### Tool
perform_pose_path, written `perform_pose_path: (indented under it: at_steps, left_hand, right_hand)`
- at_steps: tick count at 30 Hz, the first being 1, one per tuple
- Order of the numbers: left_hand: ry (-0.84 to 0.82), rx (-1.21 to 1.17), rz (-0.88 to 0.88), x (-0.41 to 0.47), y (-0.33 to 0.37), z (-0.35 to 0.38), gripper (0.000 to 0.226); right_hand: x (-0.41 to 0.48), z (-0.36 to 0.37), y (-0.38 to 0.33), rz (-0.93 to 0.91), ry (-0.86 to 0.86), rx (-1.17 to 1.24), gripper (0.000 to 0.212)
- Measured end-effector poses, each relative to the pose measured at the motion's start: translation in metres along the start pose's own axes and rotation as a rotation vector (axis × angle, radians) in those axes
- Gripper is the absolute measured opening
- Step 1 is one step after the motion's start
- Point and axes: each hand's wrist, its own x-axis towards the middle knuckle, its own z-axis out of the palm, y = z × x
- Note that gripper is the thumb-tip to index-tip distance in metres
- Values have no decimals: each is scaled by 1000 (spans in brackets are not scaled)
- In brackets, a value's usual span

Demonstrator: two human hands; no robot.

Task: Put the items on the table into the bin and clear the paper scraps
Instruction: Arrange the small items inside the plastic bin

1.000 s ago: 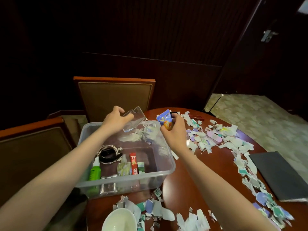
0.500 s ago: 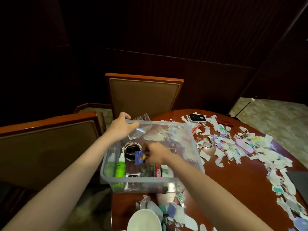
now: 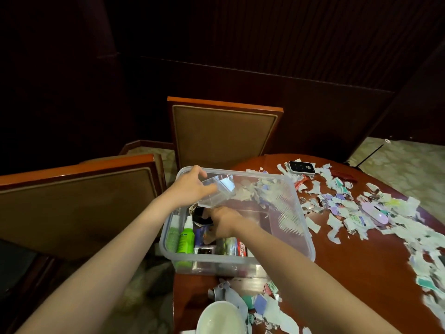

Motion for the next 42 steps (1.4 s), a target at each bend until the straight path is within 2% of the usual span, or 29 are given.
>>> perform_pose_path:
  at_steps: [3,6,8,11,15,18,22,24,26,31,33,37,42]
  left_hand:
    - [1,4,20,-1,1,1,35]
    - [4,3,42,-2,1,4,34]
    - [-15,23,55,-2,2,7,36]
    - [-52,37,82,5,4,12,36]
    - [-100,87,163,15,16,23,40]
    - [-135,124,256,20,27,35,41]
    - [-201,174,320,27,29,48,37]
    - [-245,205,333,32,27,54,39]
    - [-280,220,327,36,25,61,44]
    - [-253,197,168,51,26,82,48]
    - [-276,215,87,55,27,91,45]
    - [-271,230,-25,63,21,102,46]
    - [-264,375,-44,73,2,106,35]
  right_hand:
    - [-9,-10,16,62,68,331,32]
    - [-23,-28,41,163,183,526,19]
    - [-31,-38,59,252,288,644,23]
    - [-46,-51,77,271,359,759,45]
    - [-59,-60,81,75,311,560,69]
    - [-57,-58,80,52,311,311,78]
    - [-61,-58,87,121,314,13,68]
    - [-63,-57,87,177,284,-197,60]
    - [-63,-55,83,209,250,-308,49]
    - [-59,-45,75,328,130,-261,32]
    - [-53,-37,72,365,100,-190,38]
    - [-57,-34,70,320,93,-131,32]
    - [-50,-36,73,362,148,-122,32]
